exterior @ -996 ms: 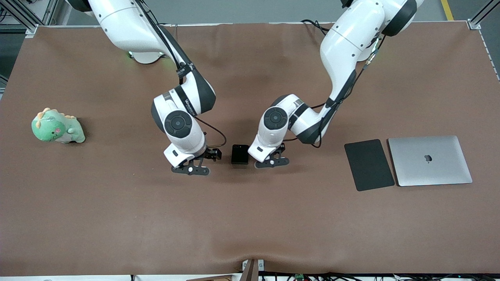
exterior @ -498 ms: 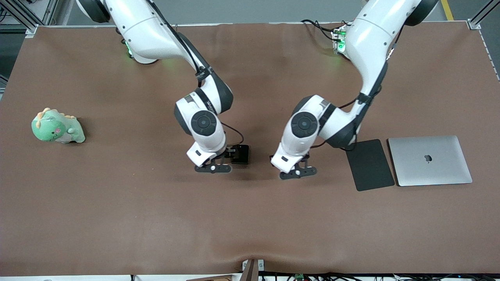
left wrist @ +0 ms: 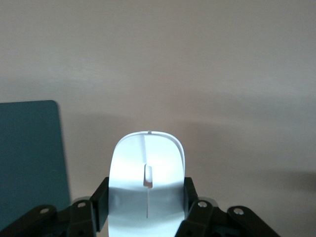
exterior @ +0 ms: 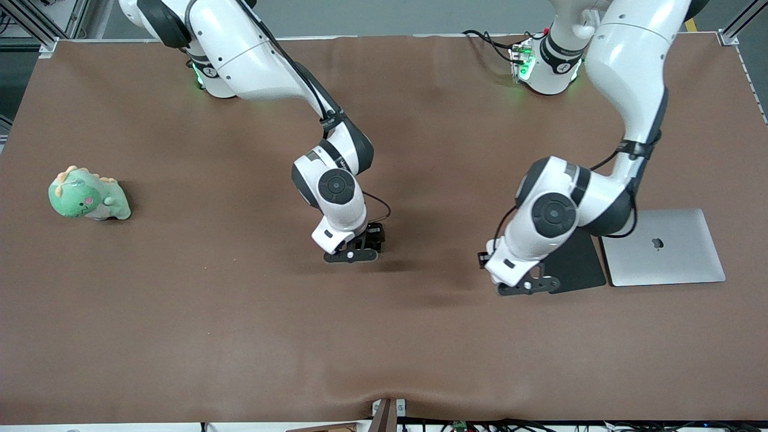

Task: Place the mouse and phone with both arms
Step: 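Carry the mouse onto the grey pad while the right gripper lifts the phone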

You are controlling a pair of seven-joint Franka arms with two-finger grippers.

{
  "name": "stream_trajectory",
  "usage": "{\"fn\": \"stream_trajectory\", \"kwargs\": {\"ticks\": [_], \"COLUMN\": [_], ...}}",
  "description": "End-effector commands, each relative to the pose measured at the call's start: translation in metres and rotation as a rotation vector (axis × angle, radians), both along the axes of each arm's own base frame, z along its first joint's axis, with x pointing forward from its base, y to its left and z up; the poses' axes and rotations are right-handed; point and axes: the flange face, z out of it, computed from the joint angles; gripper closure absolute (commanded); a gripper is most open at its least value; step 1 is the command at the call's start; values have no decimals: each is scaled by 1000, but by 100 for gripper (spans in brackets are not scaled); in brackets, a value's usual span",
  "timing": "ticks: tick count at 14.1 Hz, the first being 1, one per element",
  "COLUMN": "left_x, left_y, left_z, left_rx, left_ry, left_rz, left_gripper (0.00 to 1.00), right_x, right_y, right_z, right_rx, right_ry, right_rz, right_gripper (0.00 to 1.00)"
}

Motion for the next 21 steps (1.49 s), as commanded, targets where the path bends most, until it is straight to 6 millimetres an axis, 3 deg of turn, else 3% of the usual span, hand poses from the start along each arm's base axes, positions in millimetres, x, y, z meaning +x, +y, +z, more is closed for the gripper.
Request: {"fn": "stream_trajectory", "kwargs": {"ticks": [1, 7, 11, 15, 18, 19, 20, 21], "left_x": [-3, 5, -9, -21, -21, -20, -19, -19], "left_y": [35, 127, 168, 176, 189, 189, 189, 190], "left_z": [-4, -37, -69, -91, -93, -92, -91, -92], "left_rx": [23, 20, 5, -9, -11, -11, -11, -11], "left_ry": [21, 67, 72, 60, 40, 38, 37, 37], "left_rz": [12, 10, 13, 11, 22, 19, 19, 19], "left_gripper": [45, 45, 45, 45, 45, 45, 45, 45], "right_x": [3, -6, -8, -11, -10, -10, -9, -6], "right_y": [8, 25, 28, 29, 29, 29, 27, 25], "right_z": [-1, -15, -22, -29, -30, -31, -31, -30], "right_rx": [-3, 2, -1, -6, -1, 1, 5, 12], "right_ry": [-19, -22, -17, -10, -18, -18, -15, -11], "right_rz": [-10, -33, -42, -57, -56, -58, -68, -94], "right_gripper": [0, 0, 0, 0, 0, 29, 66, 96]}}
